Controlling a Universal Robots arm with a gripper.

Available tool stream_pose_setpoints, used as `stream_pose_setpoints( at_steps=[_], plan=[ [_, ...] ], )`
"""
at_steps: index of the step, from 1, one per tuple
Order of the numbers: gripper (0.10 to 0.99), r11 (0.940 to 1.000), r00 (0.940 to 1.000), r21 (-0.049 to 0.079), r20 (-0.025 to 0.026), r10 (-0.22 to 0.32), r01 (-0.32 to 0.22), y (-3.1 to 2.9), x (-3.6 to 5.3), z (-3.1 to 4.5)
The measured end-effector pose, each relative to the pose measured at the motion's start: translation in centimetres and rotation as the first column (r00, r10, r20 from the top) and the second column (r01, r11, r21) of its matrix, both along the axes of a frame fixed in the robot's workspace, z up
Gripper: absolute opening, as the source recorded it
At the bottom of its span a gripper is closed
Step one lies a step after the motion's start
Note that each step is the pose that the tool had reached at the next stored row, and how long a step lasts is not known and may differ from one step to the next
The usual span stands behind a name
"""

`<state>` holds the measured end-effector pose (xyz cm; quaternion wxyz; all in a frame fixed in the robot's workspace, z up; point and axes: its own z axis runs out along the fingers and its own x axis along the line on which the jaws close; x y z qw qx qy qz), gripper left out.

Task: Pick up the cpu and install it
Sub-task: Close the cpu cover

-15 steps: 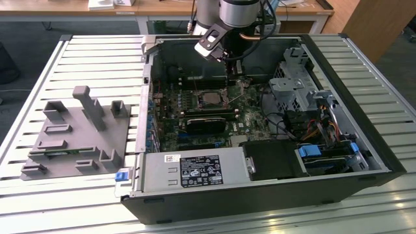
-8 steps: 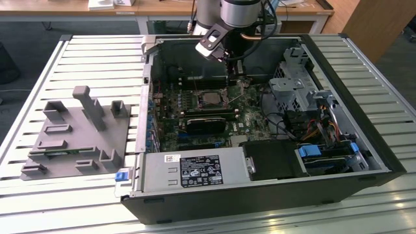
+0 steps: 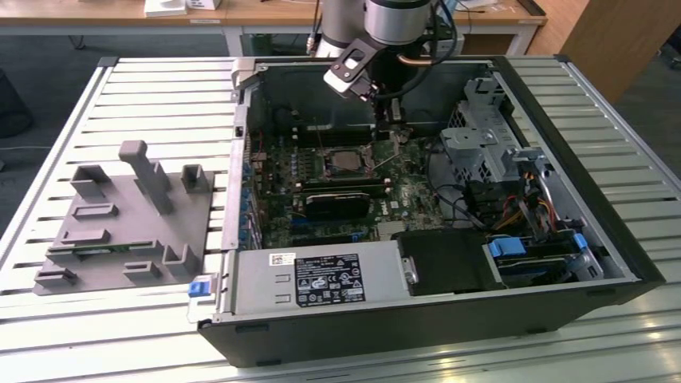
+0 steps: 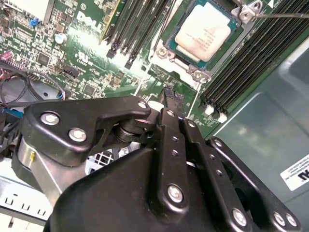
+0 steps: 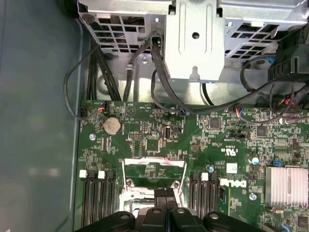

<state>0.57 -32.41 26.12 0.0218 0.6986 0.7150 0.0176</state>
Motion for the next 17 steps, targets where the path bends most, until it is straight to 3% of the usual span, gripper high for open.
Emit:
stream_pose_setpoints(
  at_steps=[7, 17],
  plan=[
    [0.106, 1.0, 1.0, 0.0, -0.0022, 0.0, 0.0, 0.22, 1.0, -0.05],
    [0.106, 1.0, 0.9999, 0.0, -0.0109, 0.0, 0.0, 0.81, 2.75, -0.31]
  ],
)
